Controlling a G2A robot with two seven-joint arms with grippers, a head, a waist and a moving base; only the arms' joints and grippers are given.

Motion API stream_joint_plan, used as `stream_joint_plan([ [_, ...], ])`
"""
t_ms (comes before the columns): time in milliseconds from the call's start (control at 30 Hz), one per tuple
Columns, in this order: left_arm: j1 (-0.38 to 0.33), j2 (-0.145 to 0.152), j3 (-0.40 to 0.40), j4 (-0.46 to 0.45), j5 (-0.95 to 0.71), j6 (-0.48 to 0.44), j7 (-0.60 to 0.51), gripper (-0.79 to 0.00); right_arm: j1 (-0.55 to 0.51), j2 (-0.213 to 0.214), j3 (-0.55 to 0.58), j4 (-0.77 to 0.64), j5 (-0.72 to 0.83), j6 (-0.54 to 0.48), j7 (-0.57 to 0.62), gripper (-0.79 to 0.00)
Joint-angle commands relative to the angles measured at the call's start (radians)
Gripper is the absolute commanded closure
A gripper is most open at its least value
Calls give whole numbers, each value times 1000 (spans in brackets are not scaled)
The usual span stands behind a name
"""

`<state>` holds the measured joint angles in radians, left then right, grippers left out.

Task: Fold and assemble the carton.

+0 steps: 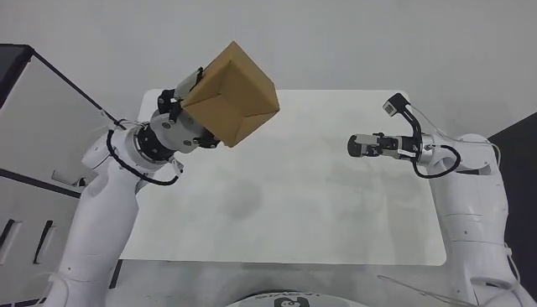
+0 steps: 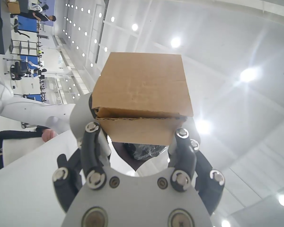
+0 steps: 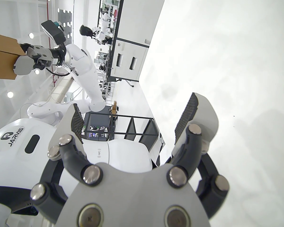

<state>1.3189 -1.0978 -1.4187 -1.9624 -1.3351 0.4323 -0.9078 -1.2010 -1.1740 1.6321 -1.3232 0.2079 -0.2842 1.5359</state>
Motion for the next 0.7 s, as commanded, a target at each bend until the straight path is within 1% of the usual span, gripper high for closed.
stream_joint_plan([
  [0, 3, -1, 4, 5, -42, 23, 6, 0, 0, 0, 0, 0, 0, 0, 0, -785],
  [167, 19, -7, 10, 12, -216, 102, 118, 0, 0, 0, 0, 0, 0, 0, 0, -785],
  [300, 23, -12, 18, 4, -318, 135, 146, 0, 0, 0, 0, 0, 0, 0, 0, -785],
  [600, 25, -23, 26, 15, -494, 130, 219, 0, 0, 0, 0, 0, 0, 0, 0, -785],
  [667, 31, -28, 32, 19, -562, 121, 230, 0, 0, 0, 0, 0, 0, 0, 0, -785],
])
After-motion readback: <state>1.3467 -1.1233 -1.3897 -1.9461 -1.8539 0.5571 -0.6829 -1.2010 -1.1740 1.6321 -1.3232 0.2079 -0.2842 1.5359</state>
